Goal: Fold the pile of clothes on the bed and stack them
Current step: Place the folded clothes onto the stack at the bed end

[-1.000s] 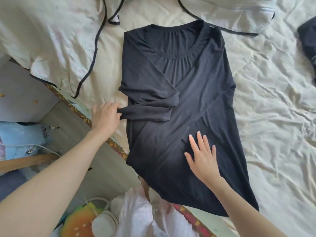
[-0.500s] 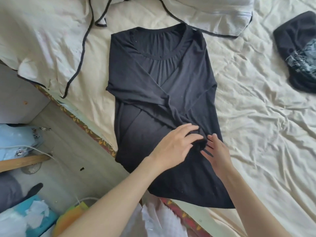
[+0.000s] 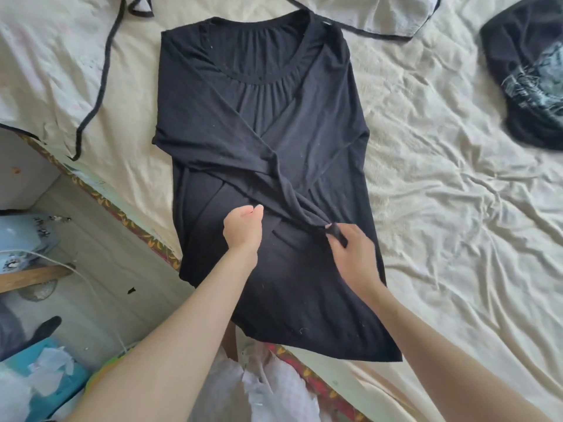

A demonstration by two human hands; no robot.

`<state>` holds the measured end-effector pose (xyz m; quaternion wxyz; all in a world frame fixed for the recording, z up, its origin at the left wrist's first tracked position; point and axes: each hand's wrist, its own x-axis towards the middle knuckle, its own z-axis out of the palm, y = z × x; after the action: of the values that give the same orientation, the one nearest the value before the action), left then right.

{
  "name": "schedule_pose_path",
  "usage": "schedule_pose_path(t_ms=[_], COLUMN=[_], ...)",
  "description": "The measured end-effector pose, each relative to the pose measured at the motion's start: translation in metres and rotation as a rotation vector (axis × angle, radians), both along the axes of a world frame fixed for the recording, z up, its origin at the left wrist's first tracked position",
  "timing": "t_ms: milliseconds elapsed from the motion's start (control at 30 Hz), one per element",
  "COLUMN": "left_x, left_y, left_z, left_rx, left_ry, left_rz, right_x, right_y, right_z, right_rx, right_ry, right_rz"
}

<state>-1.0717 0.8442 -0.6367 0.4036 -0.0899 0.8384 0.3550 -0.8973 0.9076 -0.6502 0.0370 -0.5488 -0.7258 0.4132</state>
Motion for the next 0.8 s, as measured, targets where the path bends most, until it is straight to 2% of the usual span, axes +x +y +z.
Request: schedule_pose_path(t_ms=[67,100,167,333,533,667,800], left_x=[0.003,0.004,0.006,0.005,0.023,0.032,0.032], left_y=[0.01,0.016,0.025,0.034,-0.004,-0.024,-0.023], left_z=[0.0,-0.001,-0.003,-0.001,0.01,0.006,0.004], left_rx=[-0.058,-0.078,-0.067,0.001,0.217,0.147,0.144], left_ry=[-0.05,-0.098,-0.204,-0.267,-0.393,-0.363,-0.309], left_rz=[0.058,0.098,0.19,0.307,0.285,0.238,0.195], right_x=[0.002,0.005,0.015,0.037,0.049,0.045,0.023], right_y=[0.016,0.022,0.031,0.03,0.021,0.01,0.008], right_z=[0.007,0.01,0.013,0.015,0.02,0.018,0.011], right_rx=[-0.488,-0.669,-0.836,-0.847,-0.913,-0.892,-0.697], right_ry=[0.246,0.361,0.508,0.519,0.609,0.255,0.018], right_rz=[-0.486,-0.665,-0.829,-0.922,-0.971,-0.824,-0.828])
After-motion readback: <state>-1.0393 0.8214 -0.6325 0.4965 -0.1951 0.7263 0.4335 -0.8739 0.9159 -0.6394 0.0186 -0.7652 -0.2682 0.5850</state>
